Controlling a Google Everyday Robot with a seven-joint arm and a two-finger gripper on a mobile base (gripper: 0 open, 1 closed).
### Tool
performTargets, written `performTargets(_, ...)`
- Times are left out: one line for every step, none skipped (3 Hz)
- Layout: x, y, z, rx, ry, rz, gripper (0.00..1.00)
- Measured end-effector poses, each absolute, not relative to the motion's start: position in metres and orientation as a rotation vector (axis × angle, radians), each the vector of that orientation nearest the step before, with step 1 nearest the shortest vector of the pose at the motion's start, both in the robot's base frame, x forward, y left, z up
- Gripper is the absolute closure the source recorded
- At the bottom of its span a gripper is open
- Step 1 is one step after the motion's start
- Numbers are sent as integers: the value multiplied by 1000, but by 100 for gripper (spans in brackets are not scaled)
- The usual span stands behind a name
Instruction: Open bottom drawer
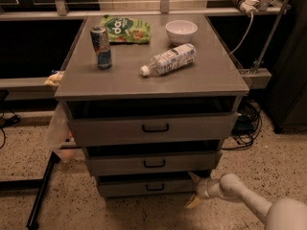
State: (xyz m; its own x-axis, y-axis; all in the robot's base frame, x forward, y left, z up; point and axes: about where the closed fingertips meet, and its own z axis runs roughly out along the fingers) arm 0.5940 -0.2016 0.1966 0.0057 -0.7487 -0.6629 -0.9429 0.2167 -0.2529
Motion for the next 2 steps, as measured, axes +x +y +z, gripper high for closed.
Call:
performTargets(598,-196,193,-1593,1773,358,12)
performTargets(603,-194,187,-1621,1766,363,12)
